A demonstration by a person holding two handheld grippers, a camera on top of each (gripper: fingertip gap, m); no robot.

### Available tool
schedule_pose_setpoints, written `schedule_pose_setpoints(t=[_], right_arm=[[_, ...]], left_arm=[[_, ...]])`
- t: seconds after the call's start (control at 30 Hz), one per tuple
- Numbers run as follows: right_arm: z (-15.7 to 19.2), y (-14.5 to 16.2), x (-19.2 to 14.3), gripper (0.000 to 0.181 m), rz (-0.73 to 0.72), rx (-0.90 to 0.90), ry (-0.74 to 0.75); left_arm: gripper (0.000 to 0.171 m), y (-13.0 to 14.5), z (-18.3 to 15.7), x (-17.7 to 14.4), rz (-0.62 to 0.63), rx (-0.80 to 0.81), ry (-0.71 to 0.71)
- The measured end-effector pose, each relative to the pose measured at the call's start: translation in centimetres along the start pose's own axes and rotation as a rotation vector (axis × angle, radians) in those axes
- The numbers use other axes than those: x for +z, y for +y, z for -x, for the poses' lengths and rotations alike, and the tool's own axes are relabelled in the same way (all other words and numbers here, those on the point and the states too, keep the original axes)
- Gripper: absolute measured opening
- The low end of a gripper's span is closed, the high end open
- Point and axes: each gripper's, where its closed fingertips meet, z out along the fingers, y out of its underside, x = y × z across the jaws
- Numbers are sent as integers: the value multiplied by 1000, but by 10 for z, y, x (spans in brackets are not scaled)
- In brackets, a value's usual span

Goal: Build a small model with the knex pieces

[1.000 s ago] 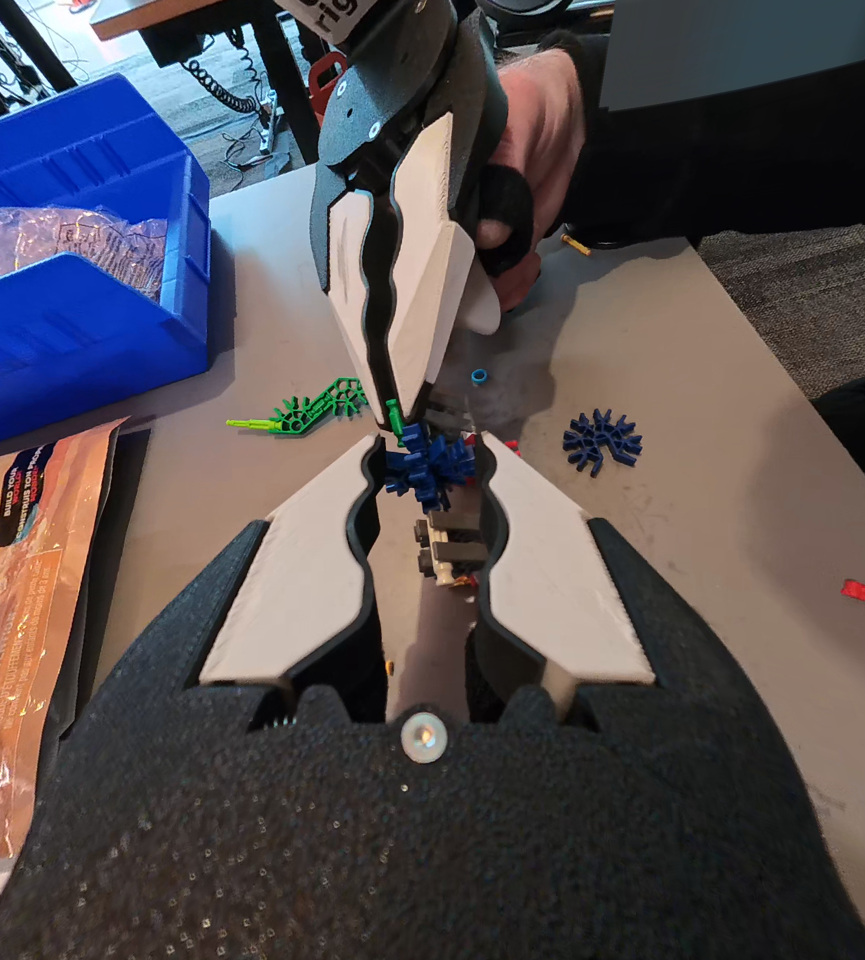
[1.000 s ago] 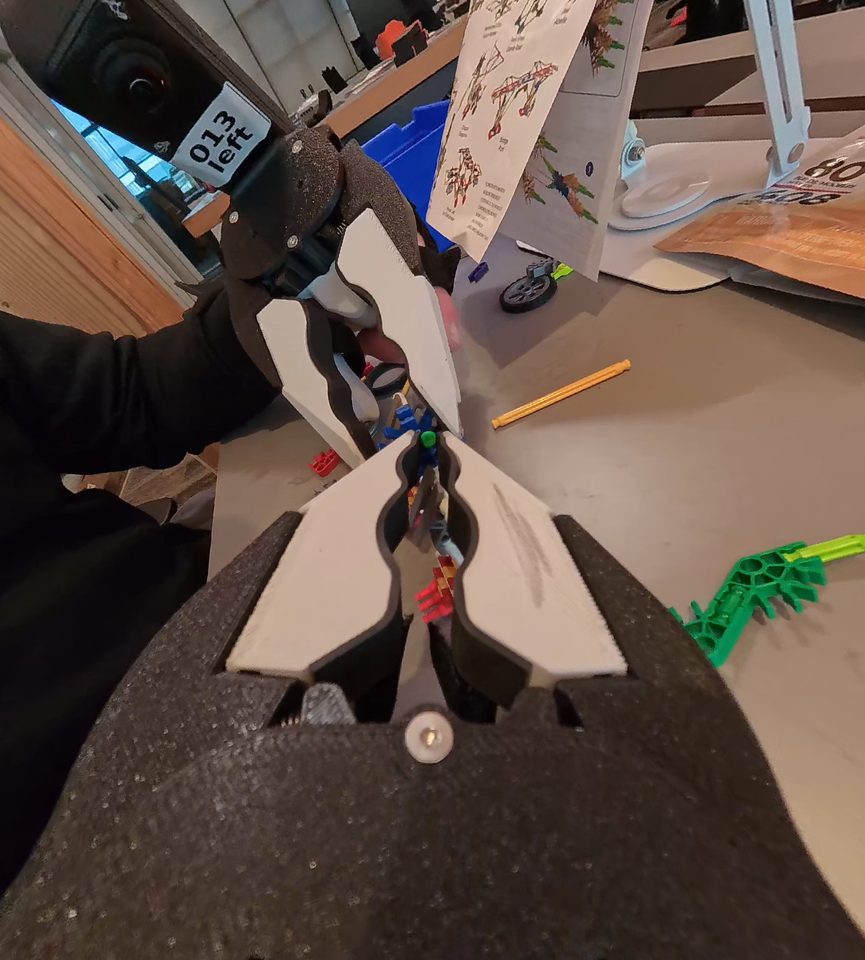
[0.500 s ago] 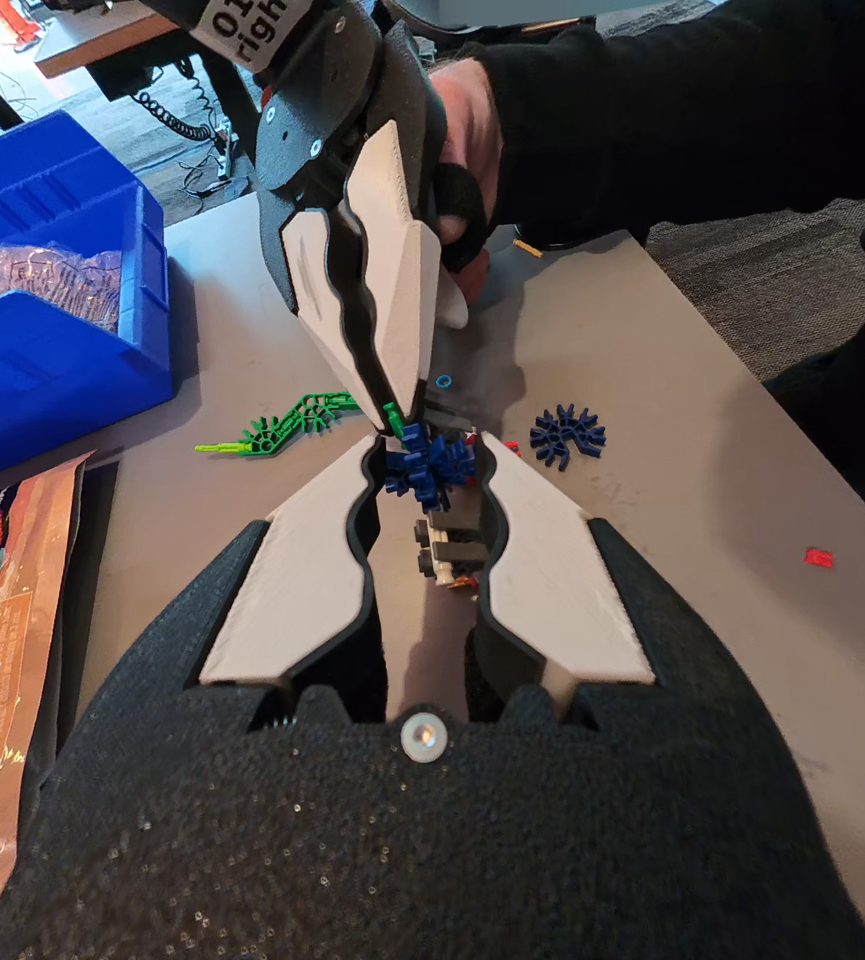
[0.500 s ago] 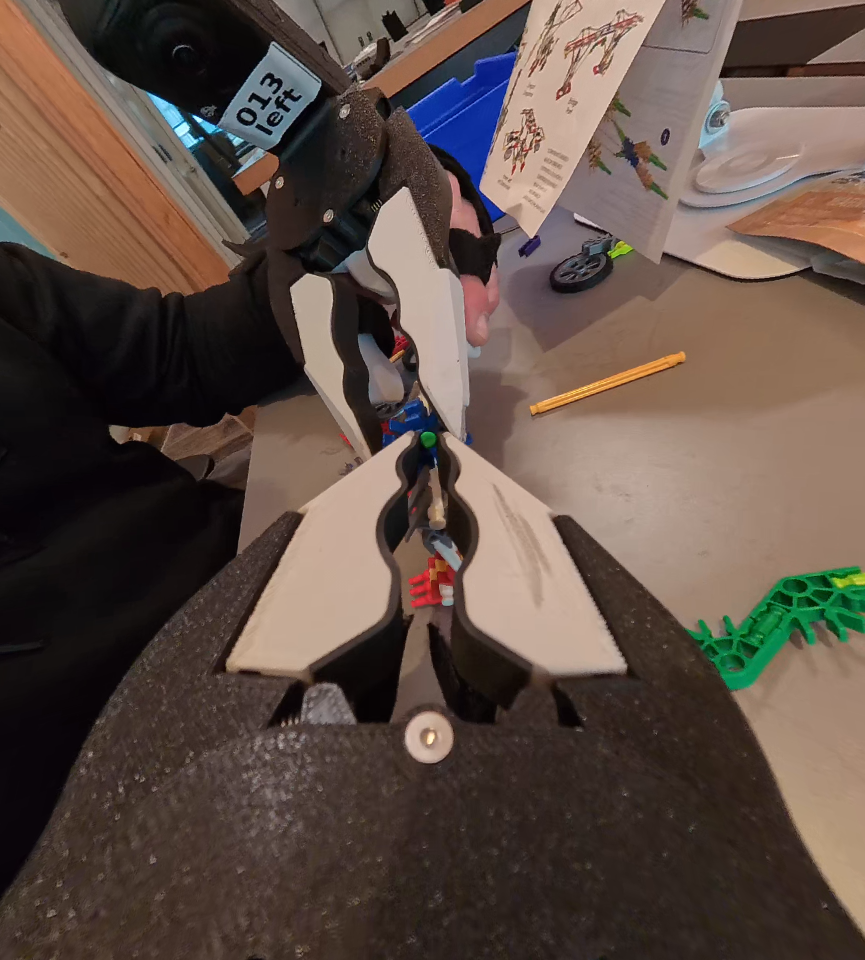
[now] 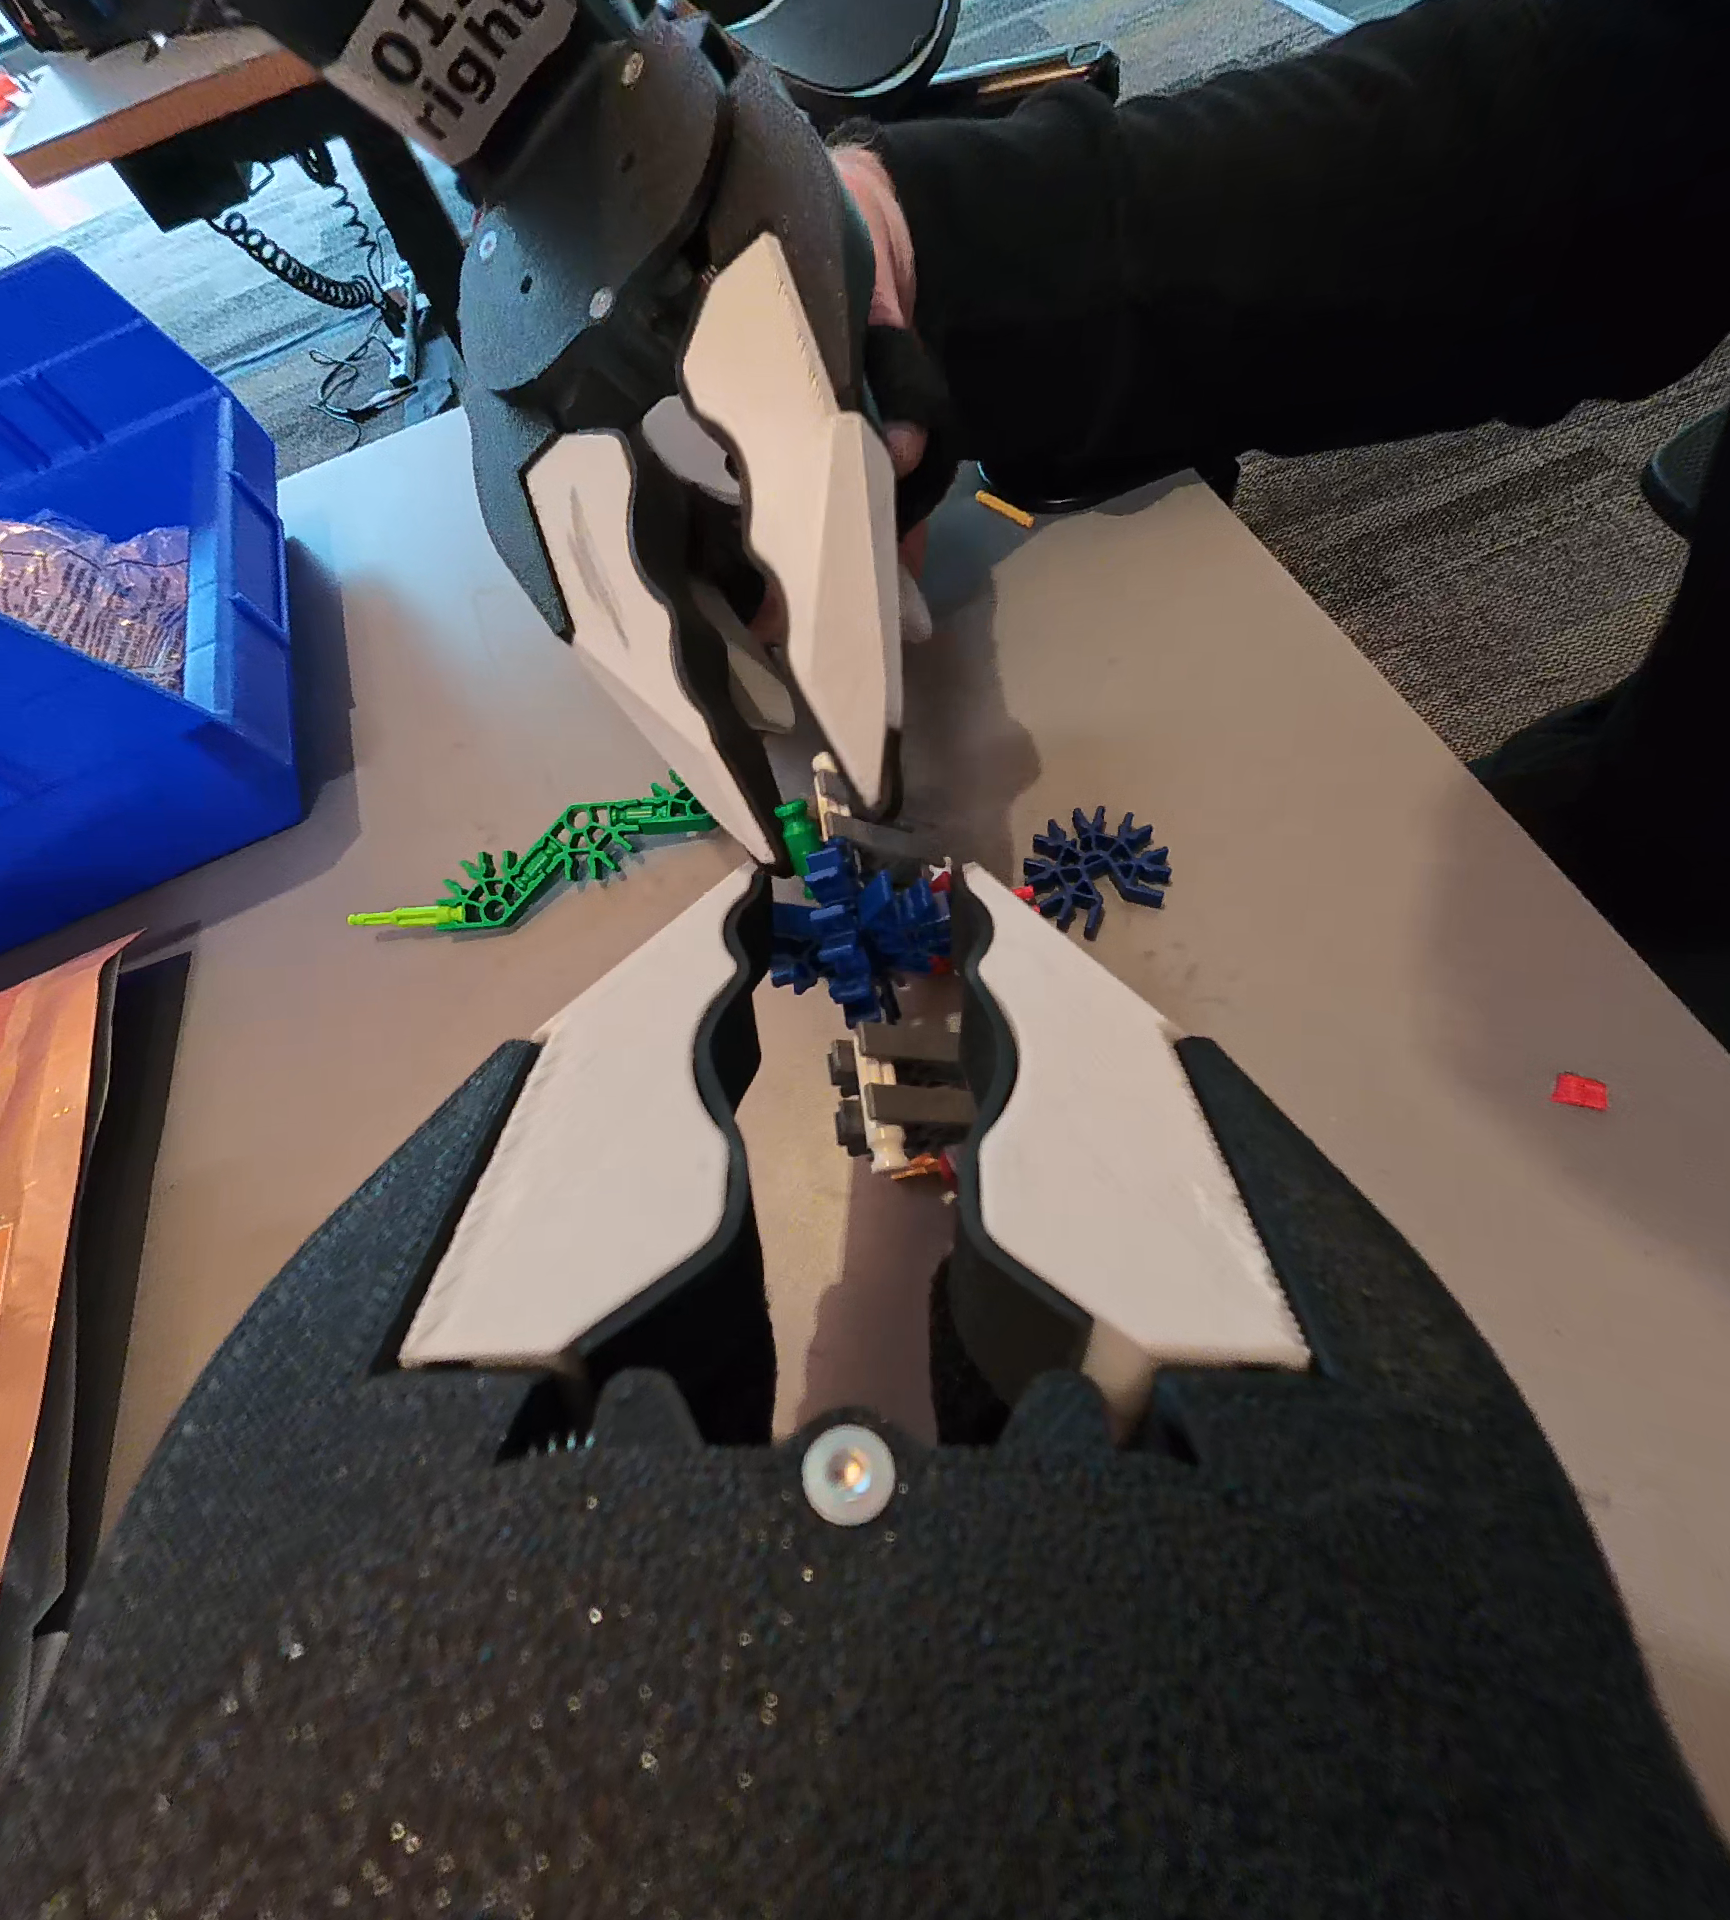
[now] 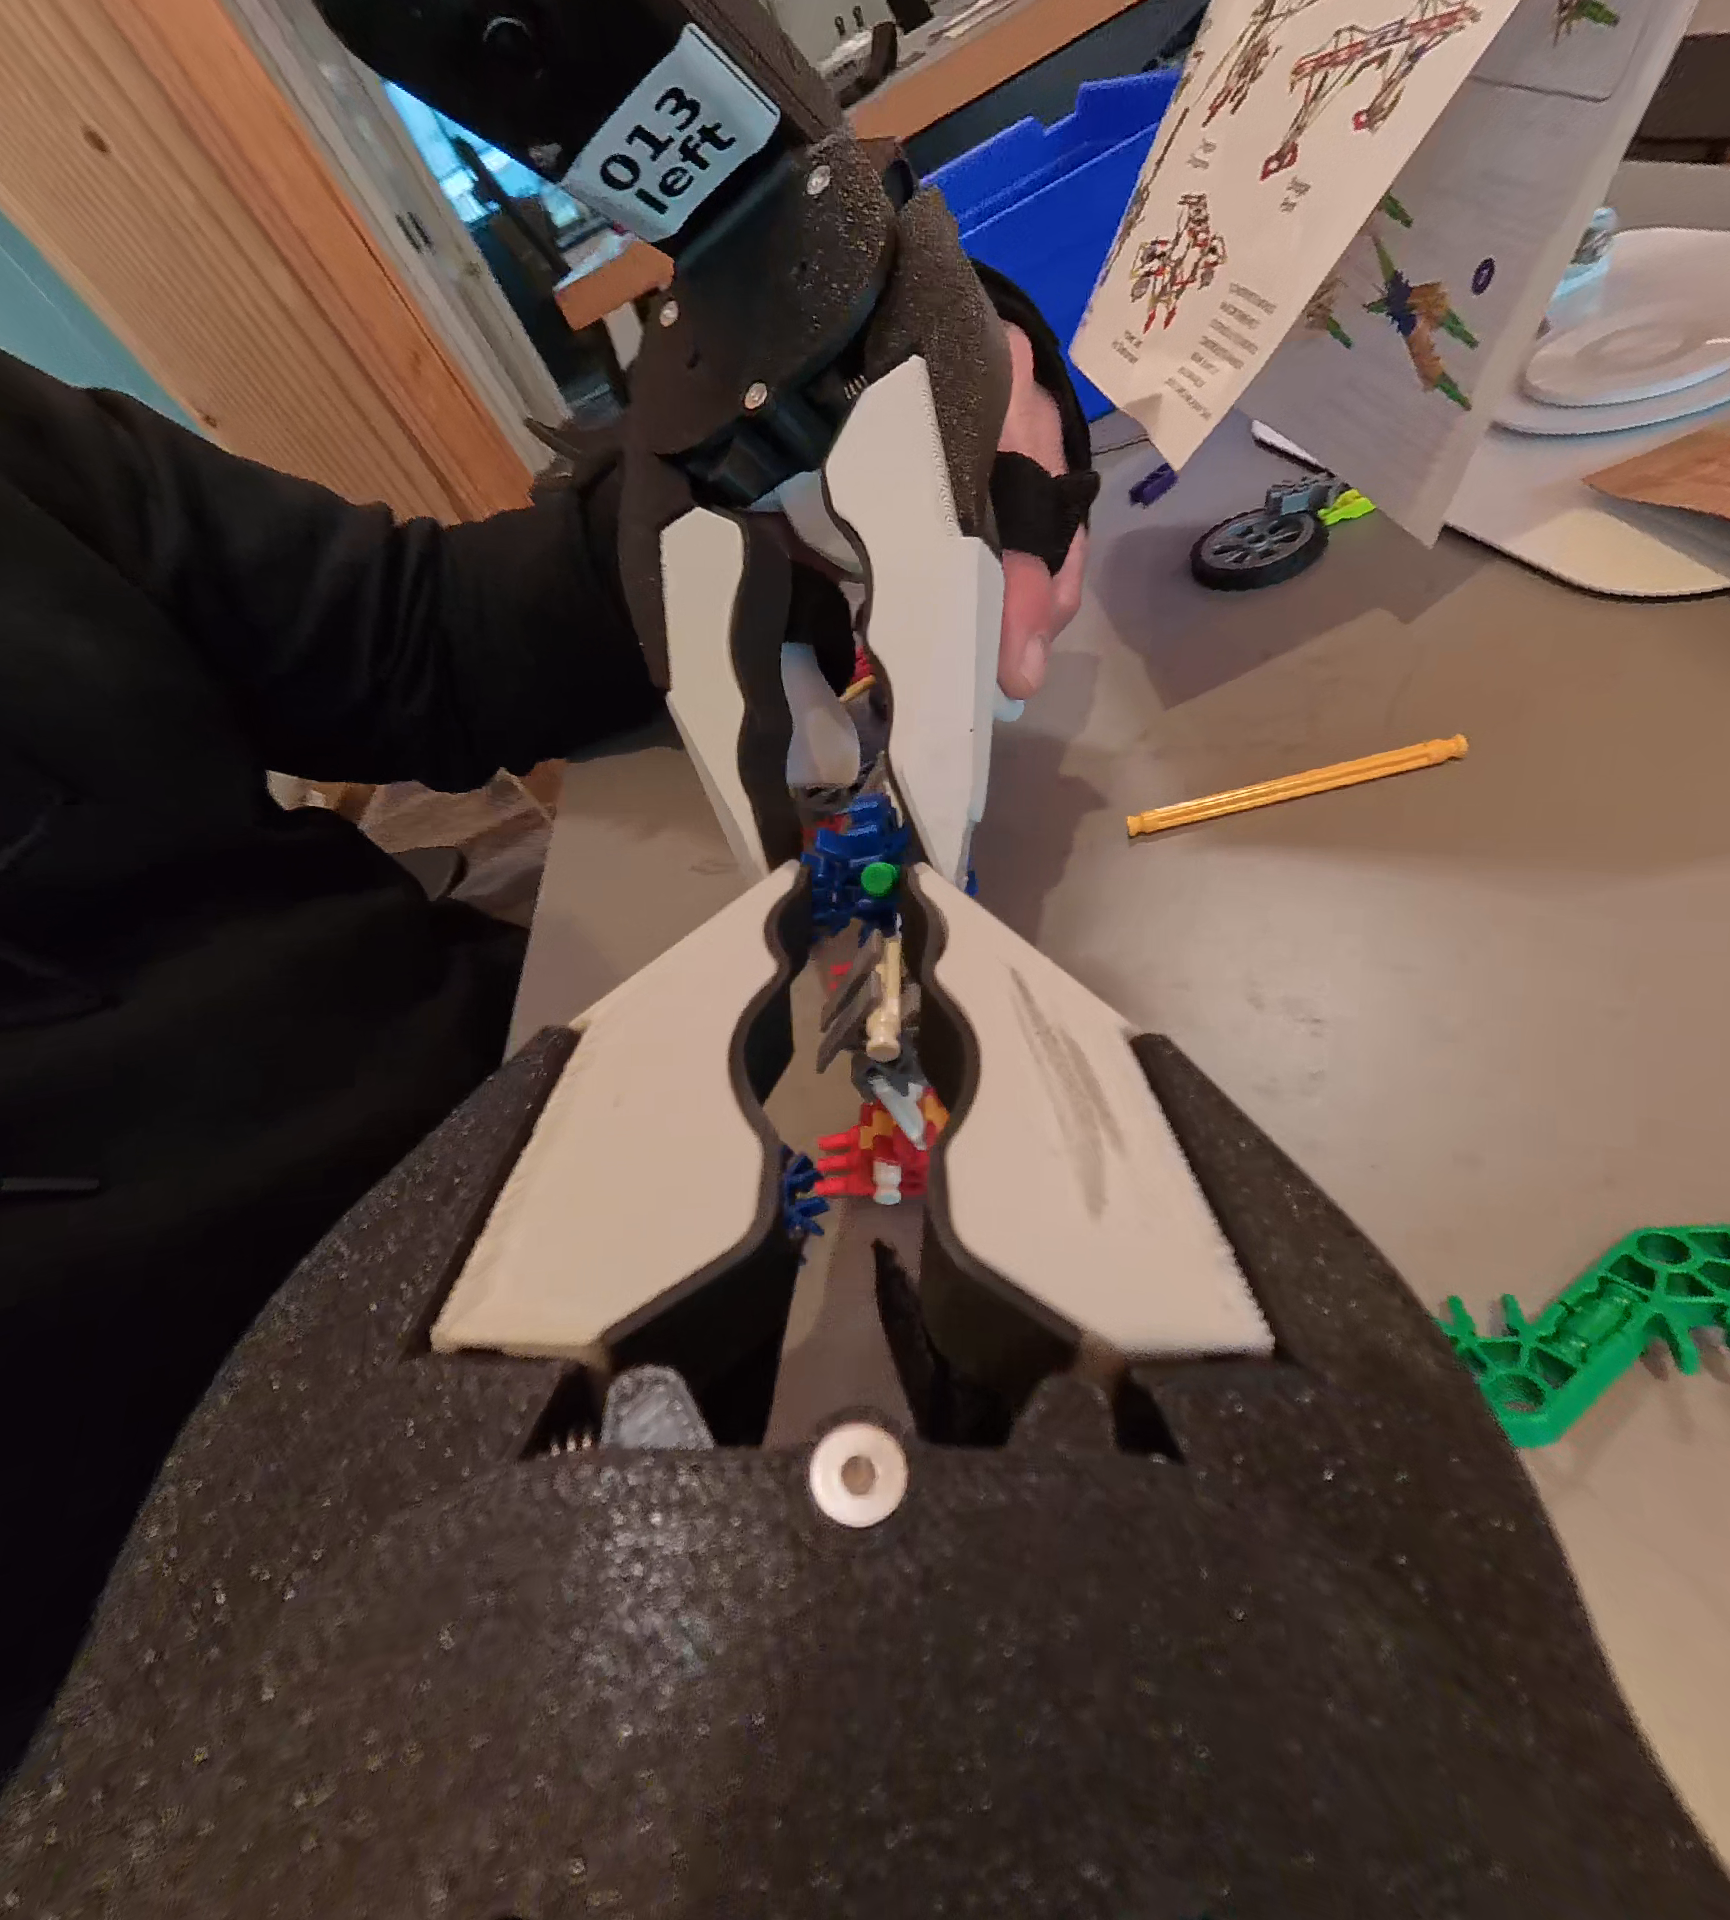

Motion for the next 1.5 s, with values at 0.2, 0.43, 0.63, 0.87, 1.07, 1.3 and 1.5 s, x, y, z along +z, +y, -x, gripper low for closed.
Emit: schedule_pose_setpoints(t=[0.2, 0.43, 0.63, 0.87, 1.07, 1.3, 1.5], right_arm=[[-4, 1, 2, 11, 21, -65, 73], [-3, 2, 3, 16, 41, -102, 104], [-8, 2, 5, 9, 47, -142, 161], [-9, 2, 6, 8, 46, -207, 226], [-8, 2, 7, 6, 61, -243, 234], [-10, 1, 7, 5, 90, -321, 271], [-9, 2, 6, 5, 116, -355, 274]], left_arm=[[33, 0, 0, 0, -2, -1, 0], [33, 1, 1, 0, -4, 0, -1], [33, 1, 2, 0, -5, -3, -6], [33, 2, 3, 0, -1, 3, -15], [32, 2, 3, 1, -1, 17, -24], [32, 3, 4, 2, -5, 12, -33], [31, 2, 3, 3, -21, -2, -14]])
